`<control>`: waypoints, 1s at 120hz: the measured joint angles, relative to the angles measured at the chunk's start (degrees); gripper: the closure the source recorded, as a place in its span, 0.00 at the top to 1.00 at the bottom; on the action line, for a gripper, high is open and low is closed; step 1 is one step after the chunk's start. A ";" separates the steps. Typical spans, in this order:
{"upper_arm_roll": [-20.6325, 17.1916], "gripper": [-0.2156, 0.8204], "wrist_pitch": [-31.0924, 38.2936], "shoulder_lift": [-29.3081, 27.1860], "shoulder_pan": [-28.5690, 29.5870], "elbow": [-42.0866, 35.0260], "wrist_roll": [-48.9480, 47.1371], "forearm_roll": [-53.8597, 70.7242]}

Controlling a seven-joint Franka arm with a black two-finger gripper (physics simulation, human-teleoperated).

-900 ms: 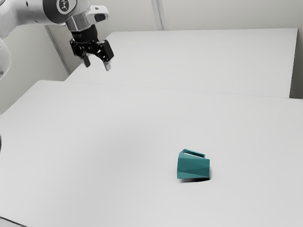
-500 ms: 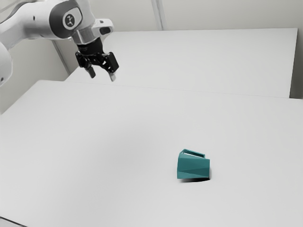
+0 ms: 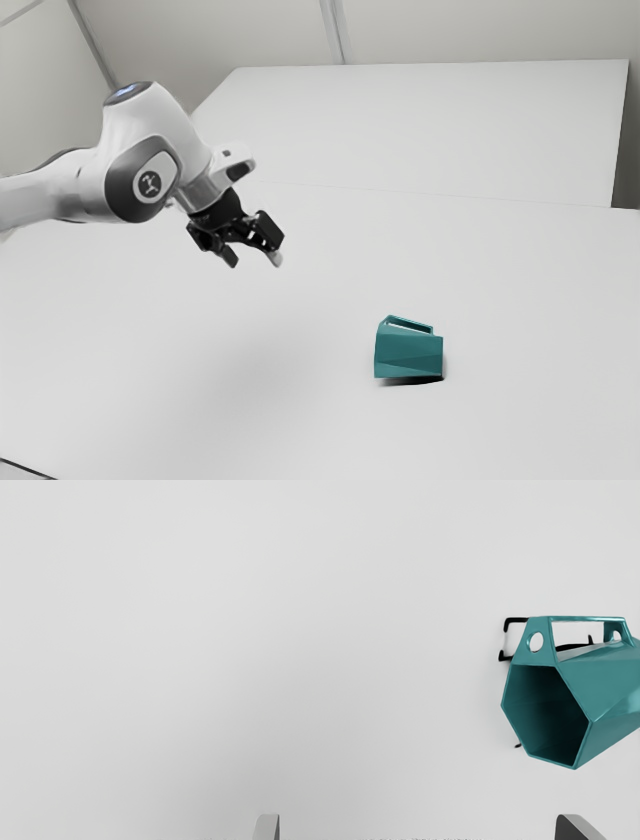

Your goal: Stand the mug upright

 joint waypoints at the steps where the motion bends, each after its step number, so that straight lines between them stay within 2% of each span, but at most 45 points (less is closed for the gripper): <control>1: -0.08 0.79 0.47 -0.24 0.00 -0.62 -0.24 -0.19; 18: -2.52 0.79 9.64 -1.37 0.54 -8.19 -3.82 -4.17; 41: -4.94 0.79 18.79 4.11 0.54 -9.05 -7.48 -9.90; 52: -7.58 0.79 22.51 6.30 0.54 -8.90 -8.85 -11.61; 103: -17.30 0.79 32.35 12.86 0.51 -7.35 -13.08 -21.77; 120: -18.98 0.78 34.42 13.79 -0.12 -7.24 -13.94 -23.83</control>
